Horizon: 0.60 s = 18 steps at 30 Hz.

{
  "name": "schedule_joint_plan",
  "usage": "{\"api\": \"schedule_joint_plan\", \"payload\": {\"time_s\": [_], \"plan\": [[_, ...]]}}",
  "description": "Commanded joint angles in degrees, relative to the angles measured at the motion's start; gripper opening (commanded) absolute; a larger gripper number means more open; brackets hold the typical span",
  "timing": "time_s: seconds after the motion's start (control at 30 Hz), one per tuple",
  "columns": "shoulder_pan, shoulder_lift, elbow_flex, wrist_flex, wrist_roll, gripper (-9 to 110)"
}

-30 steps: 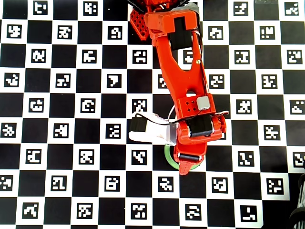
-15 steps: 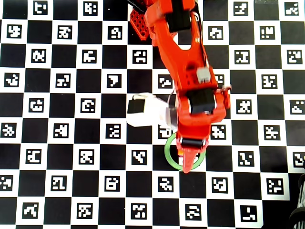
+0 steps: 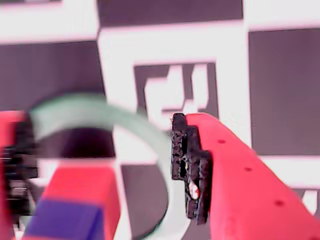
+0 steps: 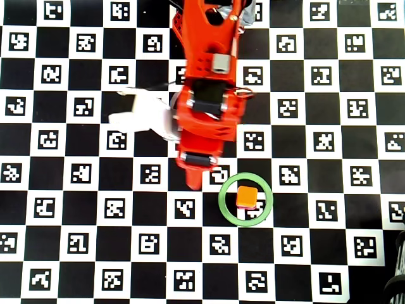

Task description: Grab the red cube then put it in the green circle then put the blue cube on top and finally the orange cube on top

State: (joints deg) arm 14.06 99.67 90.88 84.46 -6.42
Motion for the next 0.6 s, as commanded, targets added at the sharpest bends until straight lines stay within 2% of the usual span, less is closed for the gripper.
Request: {"api": "schedule_joint_plan", "payload": {"time_s": [0.0,0.17,0.4,0.57], "plan": [[4.04,6.68,2.46,-2.72,-5.1,5],[6.15,12.48,10.55,-7.03,-13.18,-6],[0.26,22.32,25.4,-10.2,-24.7,-6],[-4.75,36.56,42.63,-21.53,-33.57,-6]]}}
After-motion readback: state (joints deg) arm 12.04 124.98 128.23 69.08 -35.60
